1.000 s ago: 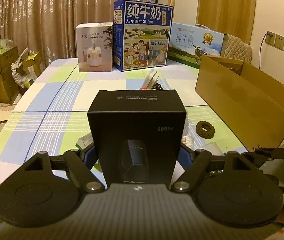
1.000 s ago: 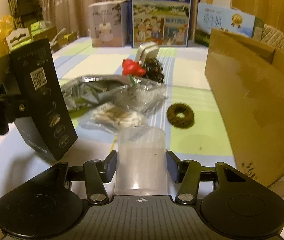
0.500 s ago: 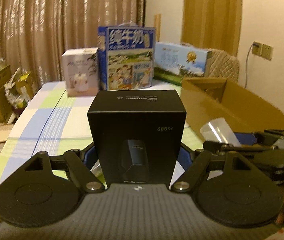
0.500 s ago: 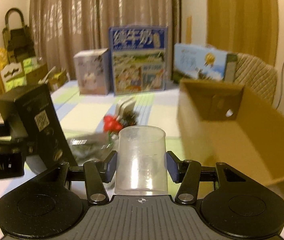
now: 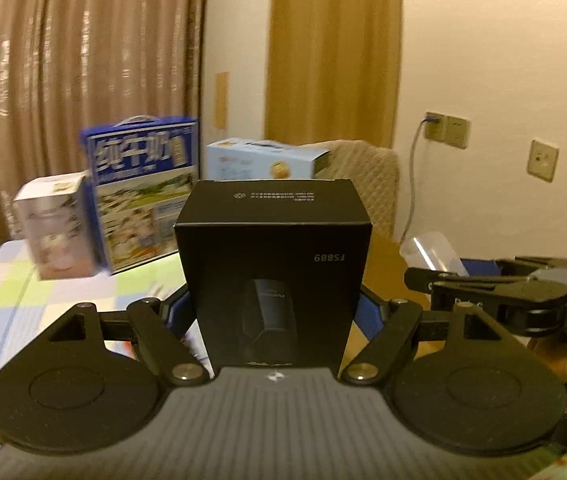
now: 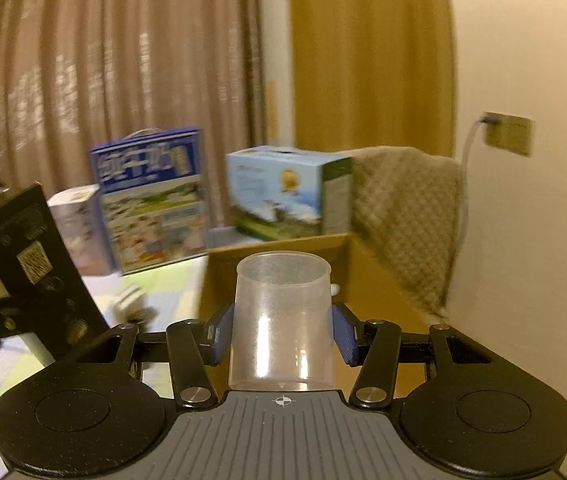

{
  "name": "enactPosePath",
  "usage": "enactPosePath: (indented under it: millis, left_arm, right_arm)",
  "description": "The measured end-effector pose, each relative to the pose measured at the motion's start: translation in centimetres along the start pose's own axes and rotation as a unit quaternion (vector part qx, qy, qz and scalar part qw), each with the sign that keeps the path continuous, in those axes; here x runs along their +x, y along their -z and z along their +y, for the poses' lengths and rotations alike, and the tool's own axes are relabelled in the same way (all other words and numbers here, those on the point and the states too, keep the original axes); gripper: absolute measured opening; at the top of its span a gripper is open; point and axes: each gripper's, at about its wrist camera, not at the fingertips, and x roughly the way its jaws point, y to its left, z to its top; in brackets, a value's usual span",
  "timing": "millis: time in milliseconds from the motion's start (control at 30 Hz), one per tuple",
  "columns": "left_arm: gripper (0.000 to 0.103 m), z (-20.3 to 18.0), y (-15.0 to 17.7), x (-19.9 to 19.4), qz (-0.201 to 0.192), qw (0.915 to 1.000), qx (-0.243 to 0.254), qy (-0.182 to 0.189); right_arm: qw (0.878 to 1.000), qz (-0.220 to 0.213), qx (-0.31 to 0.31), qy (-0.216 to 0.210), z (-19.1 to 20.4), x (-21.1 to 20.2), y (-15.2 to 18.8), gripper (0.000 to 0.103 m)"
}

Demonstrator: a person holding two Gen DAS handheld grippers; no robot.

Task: Organize objects
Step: 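Carry the black box and clear cup into the cardboard box and open both tools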

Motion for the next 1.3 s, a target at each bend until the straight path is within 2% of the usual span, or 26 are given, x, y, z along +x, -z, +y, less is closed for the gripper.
enactPosePath:
  millis: [167, 500, 533, 567, 700, 967, 1200, 1233, 1300]
  left_arm:
    - [0.076, -2.1, -1.1, 3.1, 0.006, 0.9994, 0.006, 0.032]
    - [0.076, -5.4, -0.8, 7.7, 0.038, 0.9951, 0.008, 0.091]
    - [0.079, -5.5, -0.7, 7.9, 0.041, 0.9943, 0.009, 0.098]
    - [0.089, -5.5, -0.7, 8.1, 0.040, 0.9939, 0.010, 0.102]
    - [0.092, -4.9, -0.4, 7.8, 0.036, 0.9960, 0.015, 0.080]
    - [0.092, -1.8, -0.1, 6.6, 0.040, 0.9982, -0.009, 0.044]
    - [0.092, -0.3, 0.1, 5.4, 0.036, 0.9987, -0.013, 0.032]
    - [0.092, -0.1, 0.1, 5.3, 0.035, 0.9988, -0.014, 0.031]
    - [0.092, 0.3, 0.1, 5.2, 0.035, 0.9989, -0.017, 0.027]
  right_arm:
    - [0.998, 0.002, 0.041, 0.042, -4.1, 0.1, 0.1, 0.049]
    - [0.995, 0.027, 0.076, 0.056, -6.8, 0.2, 1.2, 0.049]
    - [0.995, 0.028, 0.078, 0.056, -7.0, 0.1, 1.2, 0.049]
    - [0.995, 0.029, 0.079, 0.058, -7.1, 0.2, 1.3, 0.049]
    - [0.994, 0.034, 0.086, 0.058, -7.3, 0.6, 1.3, 0.049]
    - [0.995, 0.034, 0.088, 0.043, -6.6, 0.7, 1.1, 0.049]
    - [0.995, 0.028, 0.096, 0.017, -5.8, 1.2, 0.9, 0.049]
    - [0.995, 0.027, 0.098, 0.012, -5.7, 1.3, 0.8, 0.051]
    - [0.995, 0.017, 0.096, 0.015, -5.4, 1.3, 0.7, 0.063]
